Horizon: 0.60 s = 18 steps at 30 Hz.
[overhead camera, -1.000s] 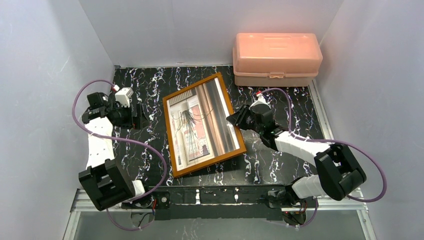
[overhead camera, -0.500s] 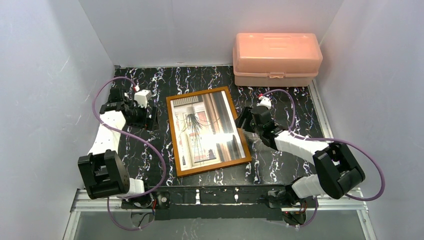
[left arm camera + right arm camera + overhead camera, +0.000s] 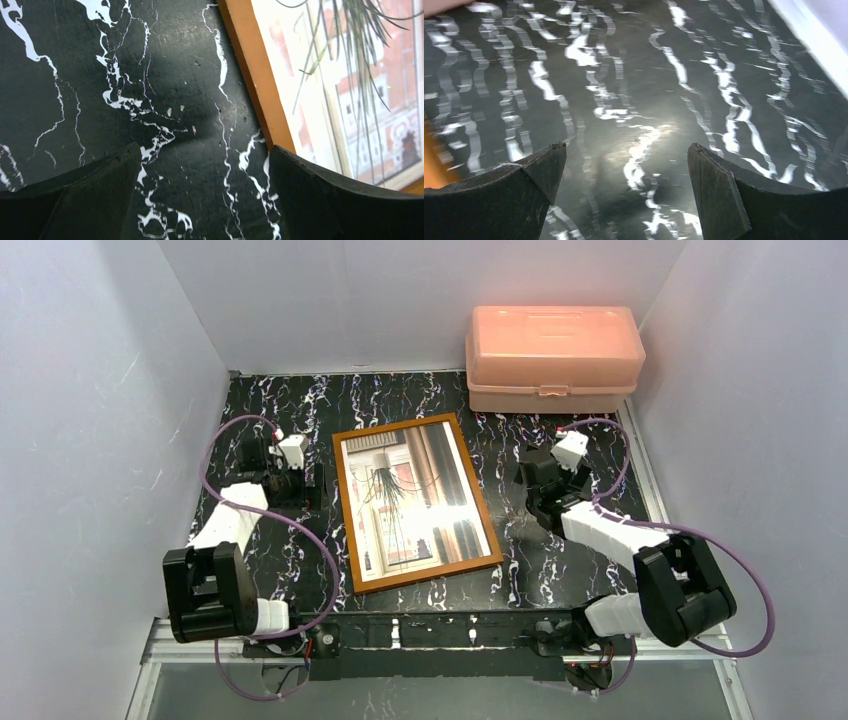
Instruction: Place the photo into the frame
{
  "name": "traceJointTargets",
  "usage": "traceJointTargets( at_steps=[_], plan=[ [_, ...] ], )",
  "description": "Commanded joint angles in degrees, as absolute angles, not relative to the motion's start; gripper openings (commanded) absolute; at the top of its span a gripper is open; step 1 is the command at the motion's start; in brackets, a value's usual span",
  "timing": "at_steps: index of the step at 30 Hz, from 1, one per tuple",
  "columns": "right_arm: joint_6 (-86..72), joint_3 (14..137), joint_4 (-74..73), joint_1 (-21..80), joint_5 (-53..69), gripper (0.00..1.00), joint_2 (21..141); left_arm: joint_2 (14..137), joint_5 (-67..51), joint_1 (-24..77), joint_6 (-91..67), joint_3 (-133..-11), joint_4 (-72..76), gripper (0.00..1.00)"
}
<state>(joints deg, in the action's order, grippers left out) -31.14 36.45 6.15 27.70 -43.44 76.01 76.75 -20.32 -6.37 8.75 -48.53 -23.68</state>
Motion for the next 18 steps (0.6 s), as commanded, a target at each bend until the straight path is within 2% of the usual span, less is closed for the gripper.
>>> traceJointTargets(
  at_steps=[1,4,9,13,18],
  plan=[
    [-30.89,34.36,8.04,24.71,-63.22,0.99,78.54,75.68,-21.3,-6.06,7.02,-42.08,-9.02,0.98],
    [-29.6,32.92,13.6,21.43,-60.2,0.99,78.64,74.95,-20.08,-6.07,7.97,-36.08,3.4,0.99],
    [-18.3,31.87,23.53,18.22,-60.41,0.99,80.82,77.97,-13.91,-6.07,4.15,-30.34,16.86,0.98],
    [-13.86,29.85,28.08,14.59,-57.44,0.99,82.97,79.61,-11.74,-6.15,0.97,-30.32,21.61,0.98],
    [-9.53,22.24,43.02,12.51,-52.3,0.99,83.32,79.25,-9.68,-6.36,-2.53,-27.02,31.52,0.99]
  ],
)
